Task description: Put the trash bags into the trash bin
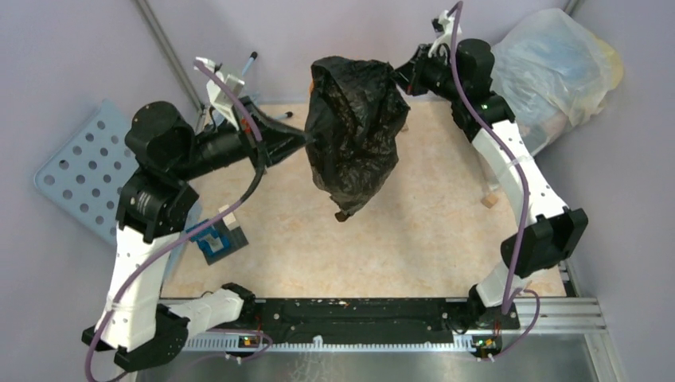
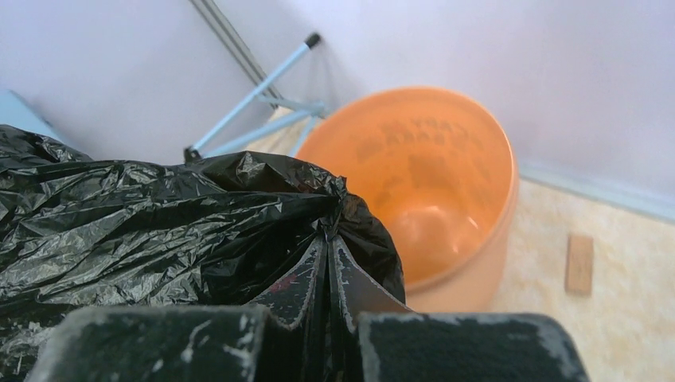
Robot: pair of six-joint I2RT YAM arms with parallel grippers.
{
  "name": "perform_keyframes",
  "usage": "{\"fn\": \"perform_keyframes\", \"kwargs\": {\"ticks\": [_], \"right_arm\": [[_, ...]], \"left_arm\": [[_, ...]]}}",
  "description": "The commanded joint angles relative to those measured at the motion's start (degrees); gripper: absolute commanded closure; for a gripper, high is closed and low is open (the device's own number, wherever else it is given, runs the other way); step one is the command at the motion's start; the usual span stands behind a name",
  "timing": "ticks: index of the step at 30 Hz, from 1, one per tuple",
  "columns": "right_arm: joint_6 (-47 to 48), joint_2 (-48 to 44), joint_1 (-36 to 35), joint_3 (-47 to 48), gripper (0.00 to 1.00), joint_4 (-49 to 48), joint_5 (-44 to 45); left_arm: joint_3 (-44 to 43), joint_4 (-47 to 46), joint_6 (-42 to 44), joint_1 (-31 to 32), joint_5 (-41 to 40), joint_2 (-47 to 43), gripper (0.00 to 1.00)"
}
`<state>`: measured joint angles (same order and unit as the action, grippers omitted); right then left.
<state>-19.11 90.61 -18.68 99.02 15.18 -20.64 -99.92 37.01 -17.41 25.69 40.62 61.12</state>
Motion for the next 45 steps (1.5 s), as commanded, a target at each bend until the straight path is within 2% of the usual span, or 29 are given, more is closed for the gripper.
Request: {"fn": "perform_keyframes", "kwargs": {"ticks": [1,5,12,19,23,30,32,39,42,45], "right_arm": [[-0.06,6.6,0.08,10.15,1.0,-4.45,-4.77],[-0.71,12.68,0.12,17.29,1.0,-7.53,-5.73],[0.85,28.33,0.07,35.43,1.0,-1.22,-5.7],[5.54,34.64,0.13,37.45,1.0,0.75,-1.26],[7.91,35.55,-0.04,36.0,1.0,0.91,-1.22],[13.15,34.91,-1.21,36.52,1.0,4.06,1.47],[16.0,35.11,-2.16,38.52,0.87,8.19,4.76],[17.65,31.7,-2.42,39.8,0.68,12.98,10.64],[18.35,30.12,-2.21,39.82,0.43,13.64,11.8],[17.32,29.3,-1.58,40.42,0.26,14.23,13.17]], "left_arm": [[-4.19,-13.77,-4.53,0.12,-2.09,7.18,1.0],[-4.68,-26.69,-5.52,0.08,-3.19,10.39,1.0],[-10.17,-39.39,-3.24,0.06,-6.48,17.55,1.0],[-19.08,-42.65,-2.22,-1.38,-7.21,27.94,1.0],[-19.22,-48.43,-10.06,-4.6,-3.45,31.83,1.0],[-18.59,-49.56,-13.47,-8.13,-1.27,35.02,1.0],[-16.12,-52.22,-15.08,-9.05,-0.47,35.14,1.0],[-11.5,-55.05,-16.53,-10.79,0.05,36.32,1.0],[-11.62,-55.33,-16.87,-11.46,0.33,37.17,1.0],[-11.58,-55.23,-16.93,-12.33,0.25,37.72,1.0]]}}
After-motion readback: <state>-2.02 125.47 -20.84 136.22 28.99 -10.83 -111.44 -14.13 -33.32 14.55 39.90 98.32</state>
